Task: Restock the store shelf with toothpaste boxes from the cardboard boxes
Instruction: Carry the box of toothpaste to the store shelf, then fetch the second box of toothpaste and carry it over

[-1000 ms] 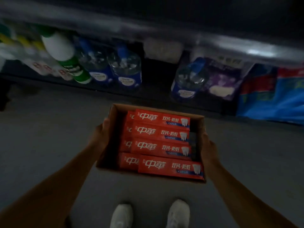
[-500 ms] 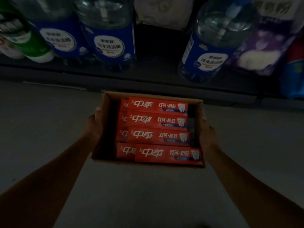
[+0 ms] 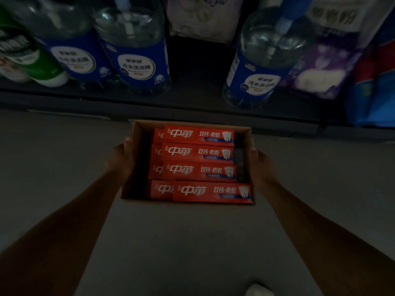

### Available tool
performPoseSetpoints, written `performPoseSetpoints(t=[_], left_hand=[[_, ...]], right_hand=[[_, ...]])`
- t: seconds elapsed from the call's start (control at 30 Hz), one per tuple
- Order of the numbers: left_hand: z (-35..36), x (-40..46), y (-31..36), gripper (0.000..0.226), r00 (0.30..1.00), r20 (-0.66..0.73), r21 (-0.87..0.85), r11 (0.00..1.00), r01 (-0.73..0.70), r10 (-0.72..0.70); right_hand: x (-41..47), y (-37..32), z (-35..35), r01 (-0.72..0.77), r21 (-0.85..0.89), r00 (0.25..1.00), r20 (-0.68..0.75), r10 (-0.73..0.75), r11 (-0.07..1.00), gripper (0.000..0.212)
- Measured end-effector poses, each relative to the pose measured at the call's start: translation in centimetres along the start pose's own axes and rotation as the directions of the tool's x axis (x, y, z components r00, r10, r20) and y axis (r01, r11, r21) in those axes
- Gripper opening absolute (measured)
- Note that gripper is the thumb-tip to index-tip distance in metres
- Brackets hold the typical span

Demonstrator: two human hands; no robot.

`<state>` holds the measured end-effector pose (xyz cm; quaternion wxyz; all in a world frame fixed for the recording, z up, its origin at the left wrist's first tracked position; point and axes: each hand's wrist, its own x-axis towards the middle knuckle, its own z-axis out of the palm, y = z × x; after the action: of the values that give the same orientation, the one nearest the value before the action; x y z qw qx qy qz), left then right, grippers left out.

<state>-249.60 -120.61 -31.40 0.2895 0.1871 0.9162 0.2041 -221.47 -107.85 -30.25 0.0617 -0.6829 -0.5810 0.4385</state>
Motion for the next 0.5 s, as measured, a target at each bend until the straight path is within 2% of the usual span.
performPoseSetpoints(t=[0.03, 0.1, 0.2, 0.27, 0.37, 0.5], left_hand=[[-0.9, -0.9, 0.6, 0.053, 0.999, -0.001, 0.042, 0.998, -0.037, 0.037], [-2.9, -3.1, 2.4, 0.043, 0.991, 0.028, 0.159, 0.978, -0.132, 0.13], [-6.2, -7.7, 5.7, 0.04, 0.936, 0.191, 0.357, 0.868, -0.346, 0.294], [-9.2, -11.7, 8.9, 0.038, 0.887, 0.296, 0.474, 0.751, -0.459, 0.354], [-15.1, -19.0, 15.5, 0.042, 0.794, 0.448, 0.529, 0.594, -0.606, 0.41], [-23.6, -28.4, 25.7, 0.048, 0.677, 0.501, 0.542, 0.414, -0.732, 0.54]], right_hand=[[-0.8, -0.4, -0.9, 0.049, -0.156, 0.999, -0.001, -0.049, 0.987, 0.044], [-3.1, -2.0, -3.5, 0.142, -0.459, 0.99, 0.08, -0.119, 0.877, 0.035], [-7.4, -5.5, -7.7, 0.271, -0.705, 0.959, 0.254, -0.124, 0.656, 0.047], [-10.9, -8.3, -11.2, 0.311, -0.739, 0.947, 0.29, -0.135, 0.598, 0.056], [-16.6, -12.8, -17.8, 0.32, -0.759, 0.946, 0.283, -0.155, 0.567, 0.059], [-24.6, -18.8, -28.3, 0.292, -0.76, 0.956, 0.222, -0.191, 0.58, 0.06]])
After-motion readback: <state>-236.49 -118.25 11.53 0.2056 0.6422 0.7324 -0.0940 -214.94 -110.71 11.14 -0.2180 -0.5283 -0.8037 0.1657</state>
